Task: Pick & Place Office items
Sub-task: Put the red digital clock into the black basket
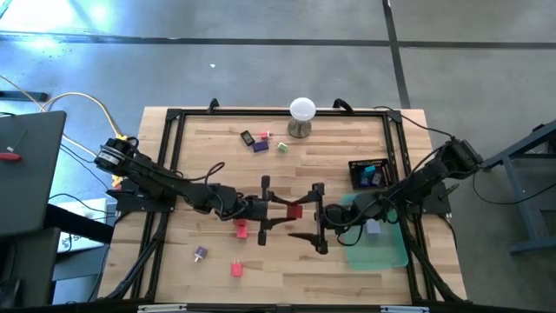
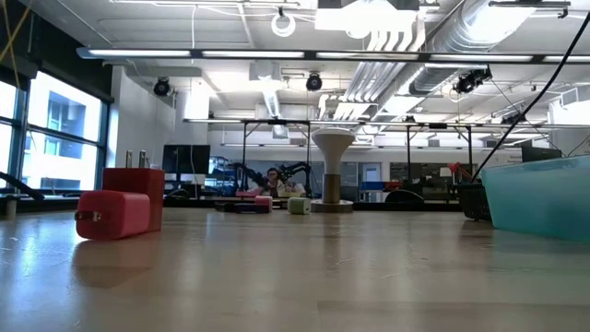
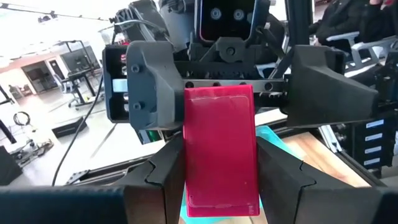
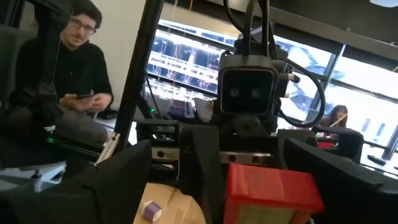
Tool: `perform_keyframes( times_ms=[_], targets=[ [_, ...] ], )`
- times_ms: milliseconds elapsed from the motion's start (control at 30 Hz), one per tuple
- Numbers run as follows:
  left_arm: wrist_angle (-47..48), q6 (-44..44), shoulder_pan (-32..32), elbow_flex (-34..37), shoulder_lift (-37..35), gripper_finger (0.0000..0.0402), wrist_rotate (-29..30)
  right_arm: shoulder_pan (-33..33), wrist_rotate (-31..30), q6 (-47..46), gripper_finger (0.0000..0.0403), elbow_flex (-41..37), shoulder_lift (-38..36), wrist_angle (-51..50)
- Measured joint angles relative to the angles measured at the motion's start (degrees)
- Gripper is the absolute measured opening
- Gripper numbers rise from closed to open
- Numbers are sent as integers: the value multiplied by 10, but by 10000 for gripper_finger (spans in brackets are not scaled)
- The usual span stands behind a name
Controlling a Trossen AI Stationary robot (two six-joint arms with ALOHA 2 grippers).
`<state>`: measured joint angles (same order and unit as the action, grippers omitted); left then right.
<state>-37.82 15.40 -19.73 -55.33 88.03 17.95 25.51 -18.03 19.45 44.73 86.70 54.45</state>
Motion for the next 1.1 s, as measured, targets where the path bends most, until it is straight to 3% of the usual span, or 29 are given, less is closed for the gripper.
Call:
perform_keyframes(
  times_ms=[567,767,1100],
  targets=[
    [0,-2,0,0,0,147,2,0,2,3,341,0,0,-2],
    [2,0,-2,0,0,147,-1,-1,1,3,279,0,0,-2],
    [2,3,-10,1,0,147,2,-7,0,3,140,0,0,-2]
  ],
)
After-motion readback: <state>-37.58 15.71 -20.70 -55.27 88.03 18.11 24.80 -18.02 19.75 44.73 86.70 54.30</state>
